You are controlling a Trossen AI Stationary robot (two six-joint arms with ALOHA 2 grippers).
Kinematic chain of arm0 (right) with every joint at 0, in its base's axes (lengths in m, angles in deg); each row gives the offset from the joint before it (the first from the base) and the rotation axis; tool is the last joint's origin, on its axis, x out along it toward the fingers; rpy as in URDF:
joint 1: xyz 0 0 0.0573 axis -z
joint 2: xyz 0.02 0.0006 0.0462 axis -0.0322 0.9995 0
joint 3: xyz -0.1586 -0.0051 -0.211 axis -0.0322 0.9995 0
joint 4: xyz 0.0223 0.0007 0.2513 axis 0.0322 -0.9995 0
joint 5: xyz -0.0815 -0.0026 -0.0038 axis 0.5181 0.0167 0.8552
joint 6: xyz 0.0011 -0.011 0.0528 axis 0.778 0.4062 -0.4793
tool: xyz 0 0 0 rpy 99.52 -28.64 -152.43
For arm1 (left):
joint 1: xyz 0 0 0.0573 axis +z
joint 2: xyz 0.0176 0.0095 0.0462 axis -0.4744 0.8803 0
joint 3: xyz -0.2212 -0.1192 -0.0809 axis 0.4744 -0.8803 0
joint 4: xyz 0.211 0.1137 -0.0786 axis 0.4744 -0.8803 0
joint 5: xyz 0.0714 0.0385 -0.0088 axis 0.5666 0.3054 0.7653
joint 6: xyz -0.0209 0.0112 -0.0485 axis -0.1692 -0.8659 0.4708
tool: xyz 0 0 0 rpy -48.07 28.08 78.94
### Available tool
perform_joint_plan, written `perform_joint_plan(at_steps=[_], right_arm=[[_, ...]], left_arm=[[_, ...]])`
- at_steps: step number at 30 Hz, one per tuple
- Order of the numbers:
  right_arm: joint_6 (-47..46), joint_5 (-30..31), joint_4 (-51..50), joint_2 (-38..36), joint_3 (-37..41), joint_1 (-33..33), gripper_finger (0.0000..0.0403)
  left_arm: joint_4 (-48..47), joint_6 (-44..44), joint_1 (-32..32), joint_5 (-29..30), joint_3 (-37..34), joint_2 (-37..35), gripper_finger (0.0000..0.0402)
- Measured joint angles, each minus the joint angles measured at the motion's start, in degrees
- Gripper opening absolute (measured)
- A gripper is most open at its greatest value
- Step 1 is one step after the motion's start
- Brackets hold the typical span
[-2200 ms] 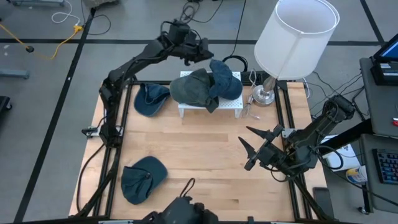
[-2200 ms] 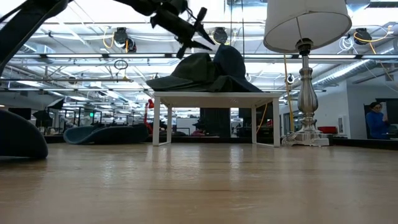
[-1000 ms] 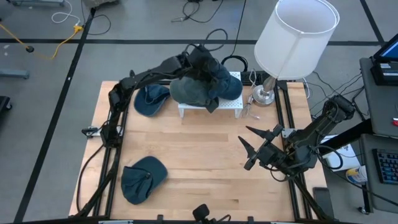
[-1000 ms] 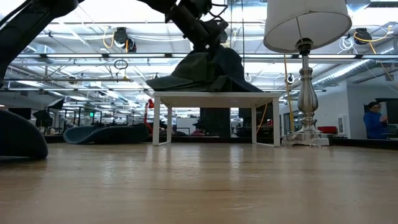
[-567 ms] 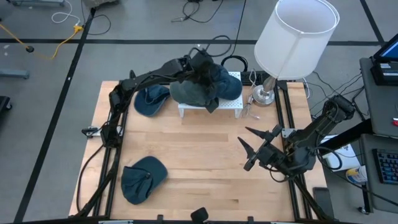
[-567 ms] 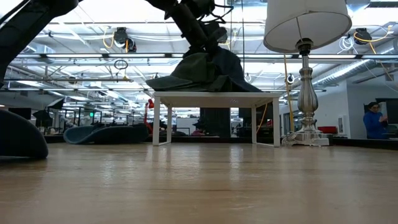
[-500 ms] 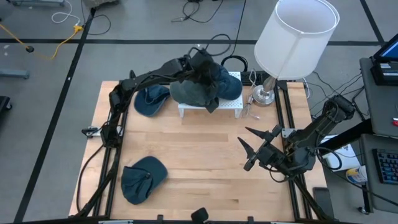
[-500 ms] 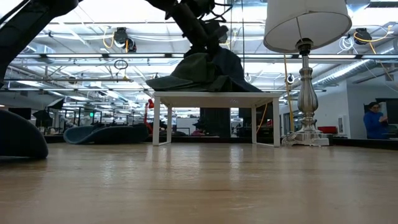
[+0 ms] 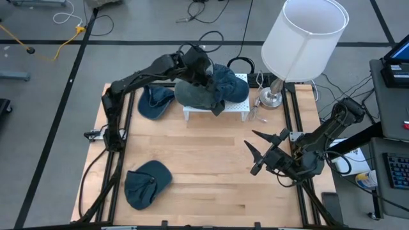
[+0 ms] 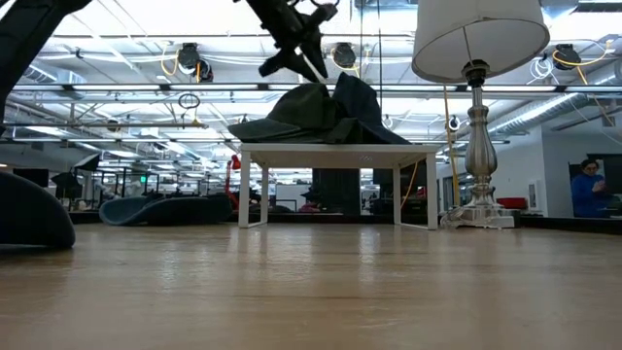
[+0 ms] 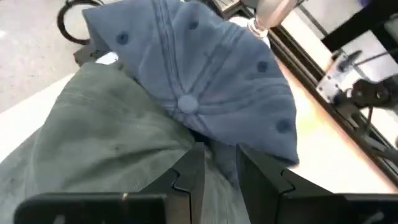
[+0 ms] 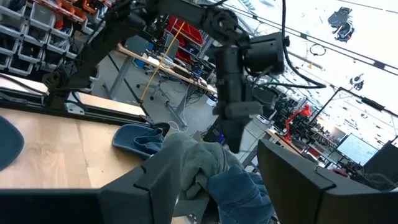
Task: Pick & Place hat
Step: Stack the top blue cap on top of the blue cap on the shelf
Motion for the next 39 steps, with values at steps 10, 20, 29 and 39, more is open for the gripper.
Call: perform_joint_plan(at_steps=[10, 20, 29, 39], right_arm=[[0.0, 0.1, 0.0, 0.0, 0.0, 0.0, 0.0201], [0.0, 0.1, 0.0, 0.0, 0.0, 0.0, 0.0201], [-0.3, 0.1, 0.0, 0.0, 0.0, 0.0, 0.0201], [-0.3, 0.2, 0.0, 0.0, 0.0, 0.0, 0.0201]], left_arm=[[-18.2, -0.3, 0.3, -2.6, 0.0, -7.2, 0.0093], [-34.2, -2.8, -1.3, -1.2, -1.0, -15.1, 0.0093], [-34.3, -2.4, -6.7, -0.6, -6.4, -23.9, 0.0096], [-34.4, 2.8, -13.6, 11.3, -28.5, -33.2, 0.0234]])
